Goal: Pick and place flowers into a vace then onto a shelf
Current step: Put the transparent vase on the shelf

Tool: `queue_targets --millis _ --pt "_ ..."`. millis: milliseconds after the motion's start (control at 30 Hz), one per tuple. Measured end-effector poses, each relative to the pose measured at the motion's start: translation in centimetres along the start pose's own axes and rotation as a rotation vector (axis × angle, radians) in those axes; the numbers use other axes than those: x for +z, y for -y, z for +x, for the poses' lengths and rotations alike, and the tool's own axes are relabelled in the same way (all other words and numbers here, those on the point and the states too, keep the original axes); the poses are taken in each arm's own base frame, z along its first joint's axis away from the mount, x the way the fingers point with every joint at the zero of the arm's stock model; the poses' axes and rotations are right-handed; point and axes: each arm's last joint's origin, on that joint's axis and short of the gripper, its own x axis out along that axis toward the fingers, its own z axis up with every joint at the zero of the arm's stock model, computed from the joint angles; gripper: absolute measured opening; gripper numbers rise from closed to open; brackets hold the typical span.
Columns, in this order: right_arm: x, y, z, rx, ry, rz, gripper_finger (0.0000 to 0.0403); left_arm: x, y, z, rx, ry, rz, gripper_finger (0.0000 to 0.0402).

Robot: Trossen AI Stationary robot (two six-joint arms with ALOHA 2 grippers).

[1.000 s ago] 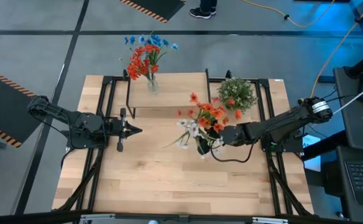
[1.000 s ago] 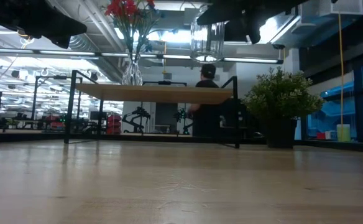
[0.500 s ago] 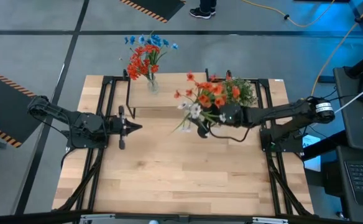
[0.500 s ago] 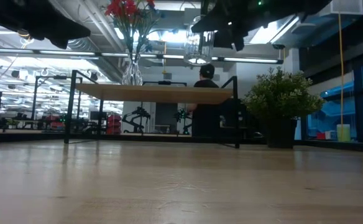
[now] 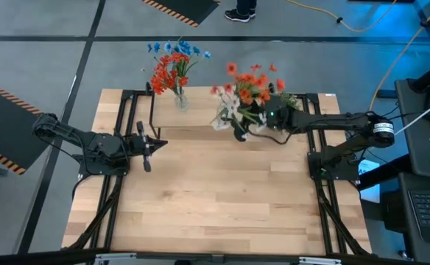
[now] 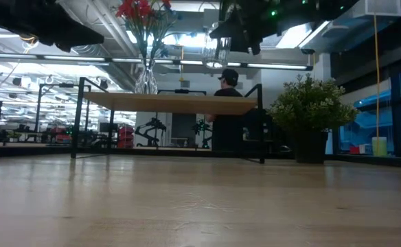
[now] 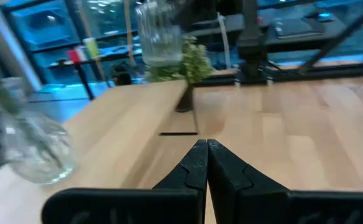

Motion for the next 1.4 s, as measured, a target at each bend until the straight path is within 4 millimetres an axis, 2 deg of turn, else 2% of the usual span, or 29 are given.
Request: queue_targets --millis 167,400,600,833,1400 --pt "-0.4 2.3 0.9 -0.005 -0.025 0.024 0.0284 0.1 -0.4 0.1 0.091 0.005 0.012 0.0003" --pt "-0.4 4.3 2.7 -0.010 -0.039 -0.003 0.0284 0.0 -1.3 0.5 0.168 -0.008 0.012 0.0003" --pt "-1.6 6.1 4.5 -0.057 -0.088 0.015 0.0284 -0.1 -1.7 0.7 0.179 -0.019 0.010 0.0003" --pt "-3.0 7.1 5.4 -0.084 -0.130 0.022 0.0284 -0.5 -1.8 0.8 0.175 -0.053 -0.003 0.0003" --pt "-3.5 7.2 6.0 -0.089 -0.125 0.009 0.0284 -0.6 -2.0 0.8 0.189 -0.066 0.000 0.0003"
